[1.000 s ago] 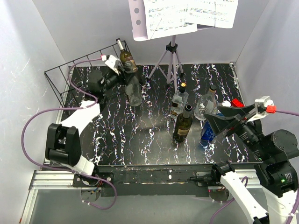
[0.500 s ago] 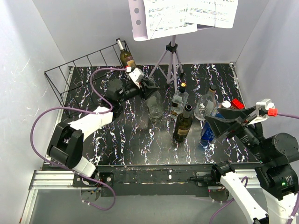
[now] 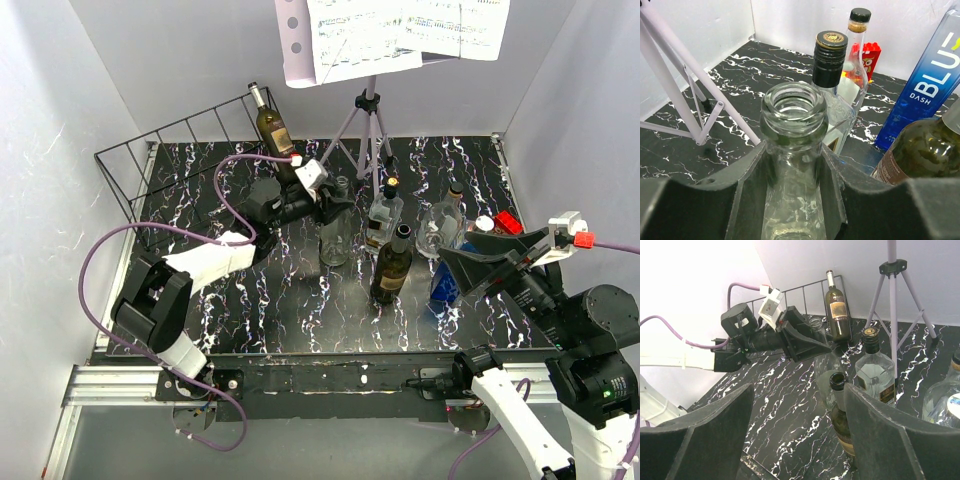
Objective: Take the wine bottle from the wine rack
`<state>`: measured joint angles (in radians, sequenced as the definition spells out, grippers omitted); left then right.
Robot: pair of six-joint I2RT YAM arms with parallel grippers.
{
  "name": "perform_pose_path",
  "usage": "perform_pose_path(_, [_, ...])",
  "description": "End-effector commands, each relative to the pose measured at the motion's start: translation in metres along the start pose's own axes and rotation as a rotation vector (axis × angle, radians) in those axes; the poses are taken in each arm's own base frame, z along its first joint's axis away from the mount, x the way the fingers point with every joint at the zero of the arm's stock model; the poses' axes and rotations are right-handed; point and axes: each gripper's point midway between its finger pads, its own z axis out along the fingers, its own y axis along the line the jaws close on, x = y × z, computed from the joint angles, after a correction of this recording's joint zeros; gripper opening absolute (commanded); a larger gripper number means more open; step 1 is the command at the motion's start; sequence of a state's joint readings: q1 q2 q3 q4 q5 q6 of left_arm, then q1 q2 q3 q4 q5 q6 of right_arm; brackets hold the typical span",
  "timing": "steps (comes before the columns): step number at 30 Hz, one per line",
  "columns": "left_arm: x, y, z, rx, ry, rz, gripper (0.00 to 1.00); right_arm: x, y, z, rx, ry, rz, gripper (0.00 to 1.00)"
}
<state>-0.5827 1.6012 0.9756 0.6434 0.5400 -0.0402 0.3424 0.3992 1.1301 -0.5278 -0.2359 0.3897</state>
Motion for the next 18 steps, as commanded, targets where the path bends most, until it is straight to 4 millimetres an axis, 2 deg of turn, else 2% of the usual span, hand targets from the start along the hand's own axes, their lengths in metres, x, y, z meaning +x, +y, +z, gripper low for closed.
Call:
perform_pose_path(1, [-0.062,-0.004,0.001,-0.014,-0.183,0.138,0.03,-0.011,0.005,0.0,-0.015,-0.033,-0.005,0.8])
perform_pose_path(3, [-0.062,-0.004,0.001,-0.02,-0.184,0.182,0.0,-0.011,0.005,0.0,-0.016,-0.035,-0.008,0.8])
perform_pose_path(7, [-0.057,-0.003,0.002,-0.023,-0.172,0.208,0.0,-0.011,0.006,0.0,-0.021,-0.035,-0.005,0.8])
perform_pose_path(18, [-0.058,0.011,0.0,-0.1,-0.194,0.263,0.0,-0.013,0.007,0.0,-0.023,-0.032,-0.013,0.8])
